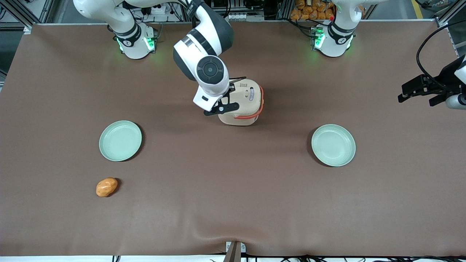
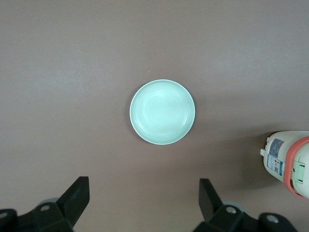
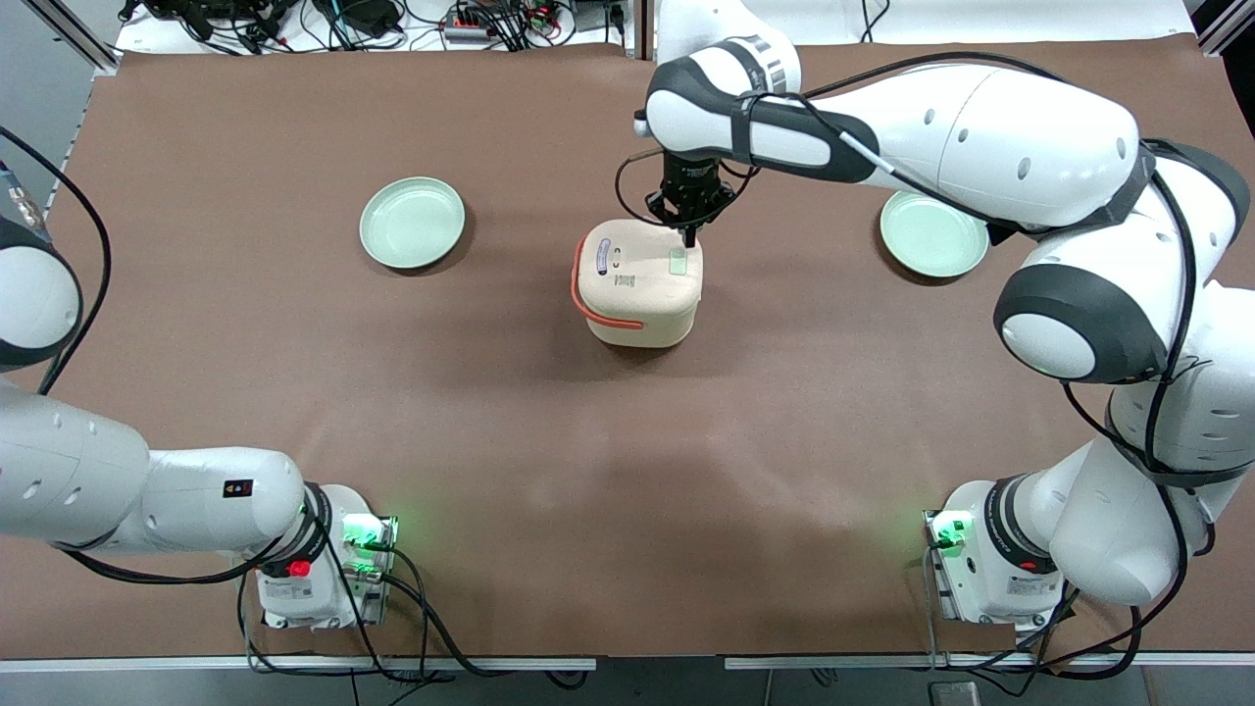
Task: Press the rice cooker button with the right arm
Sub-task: 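Press down on the rice cooker's lid button with the closed right gripper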
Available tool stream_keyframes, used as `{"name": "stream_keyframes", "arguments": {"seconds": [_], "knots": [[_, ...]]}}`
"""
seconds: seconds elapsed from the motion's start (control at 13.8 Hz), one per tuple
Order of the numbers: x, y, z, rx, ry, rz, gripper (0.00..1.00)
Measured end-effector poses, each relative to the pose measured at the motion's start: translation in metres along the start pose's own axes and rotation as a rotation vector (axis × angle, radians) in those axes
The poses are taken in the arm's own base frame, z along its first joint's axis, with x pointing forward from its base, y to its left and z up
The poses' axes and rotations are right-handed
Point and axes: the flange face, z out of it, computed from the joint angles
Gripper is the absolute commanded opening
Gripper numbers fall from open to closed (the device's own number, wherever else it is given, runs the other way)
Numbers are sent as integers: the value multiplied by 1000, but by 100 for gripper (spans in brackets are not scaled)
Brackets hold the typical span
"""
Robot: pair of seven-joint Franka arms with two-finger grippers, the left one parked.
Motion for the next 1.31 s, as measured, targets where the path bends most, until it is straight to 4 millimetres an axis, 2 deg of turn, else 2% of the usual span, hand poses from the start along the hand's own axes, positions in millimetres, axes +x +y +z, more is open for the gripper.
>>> {"name": "stream_keyframes", "arguments": {"seconds": [0.65,1.31], "knots": [[-2,-10,15,-9,-21,-16,0],[0,-11,18,-6,-18,-15,0]]}}
